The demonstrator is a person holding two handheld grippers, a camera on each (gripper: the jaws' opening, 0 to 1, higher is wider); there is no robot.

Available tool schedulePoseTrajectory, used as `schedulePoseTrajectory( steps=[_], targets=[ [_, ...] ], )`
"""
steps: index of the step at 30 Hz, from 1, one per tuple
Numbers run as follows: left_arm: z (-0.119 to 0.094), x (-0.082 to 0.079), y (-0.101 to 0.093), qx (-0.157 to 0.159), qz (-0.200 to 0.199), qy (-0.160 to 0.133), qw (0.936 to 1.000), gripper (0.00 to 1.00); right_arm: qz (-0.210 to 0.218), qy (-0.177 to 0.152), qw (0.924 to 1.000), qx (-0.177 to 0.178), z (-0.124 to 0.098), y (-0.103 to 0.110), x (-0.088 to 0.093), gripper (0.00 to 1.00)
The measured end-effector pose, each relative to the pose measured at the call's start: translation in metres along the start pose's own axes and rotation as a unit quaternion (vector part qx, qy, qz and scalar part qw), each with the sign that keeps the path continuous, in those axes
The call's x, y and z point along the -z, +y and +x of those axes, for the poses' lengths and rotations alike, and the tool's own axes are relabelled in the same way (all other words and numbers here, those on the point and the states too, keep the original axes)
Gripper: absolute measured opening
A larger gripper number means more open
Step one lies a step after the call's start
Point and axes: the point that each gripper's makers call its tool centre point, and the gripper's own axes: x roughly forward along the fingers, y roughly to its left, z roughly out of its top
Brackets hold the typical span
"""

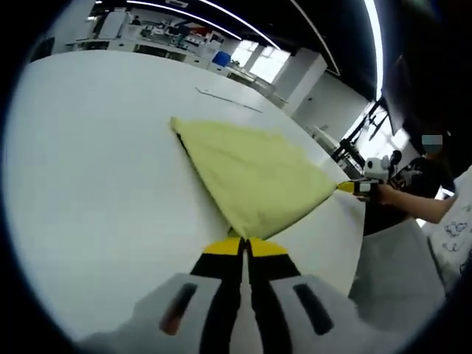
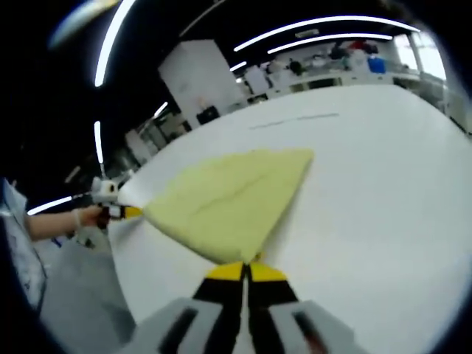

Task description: Fold the garment on the visible template until the final outline fits inside the template.

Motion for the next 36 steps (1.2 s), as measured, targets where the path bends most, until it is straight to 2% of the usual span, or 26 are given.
schedulePoseTrajectory(
  steps=[7, 13, 18, 27, 30, 32, 34, 36],
  targets=[
    [-0.008, 0.013, -0.012, 0.008, -0.014, 0.001, 0.9999, 0.0, 0.009, 0.003, 0.9999, -0.005, -0.012, 0.002, 0.01, 0.0],
    [-0.015, 0.03, -0.033, 0.013, -0.013, 0.009, 0.9998, 0.0, 0.009, 0.012, 0.9998, -0.012, -0.024, 0.01, 0.025, 0.0],
    [-0.019, 0.04, -0.028, 0.017, -0.01, 0.009, 0.9998, 0.0, 0.018, 0.012, 0.9997, -0.013, -0.03, 0.009, 0.033, 0.0],
    [-0.021, 0.036, -0.023, 0.02, 0.003, -0.002, 0.9998, 0.0, 0.012, 0.014, 0.9998, -0.009, -0.03, 0.007, 0.036, 0.0],
    [-0.024, 0.033, -0.026, 0.018, 0.029, -0.005, 0.9994, 0.0, 0.005, 0.007, 0.9999, -0.008, -0.033, 0.01, 0.033, 0.0],
    [-0.027, 0.031, -0.027, 0.016, 0.039, -0.006, 0.9991, 0.04, -0.004, 0.003, 1.0, -0.002, -0.038, 0.012, 0.031, 0.0],
    [-0.034, 0.025, -0.023, 0.009, 0.046, -0.017, 0.9987, 0.13, -0.01, -0.006, 0.9999, 0.004, -0.043, 0.011, 0.028, 0.08],
    [-0.039, 0.018, -0.022, -0.008, 0.061, -0.024, 0.9978, 0.24, -0.008, -0.019, 0.9998, 0.006, -0.049, 0.014, 0.024, 0.23]
  ],
)
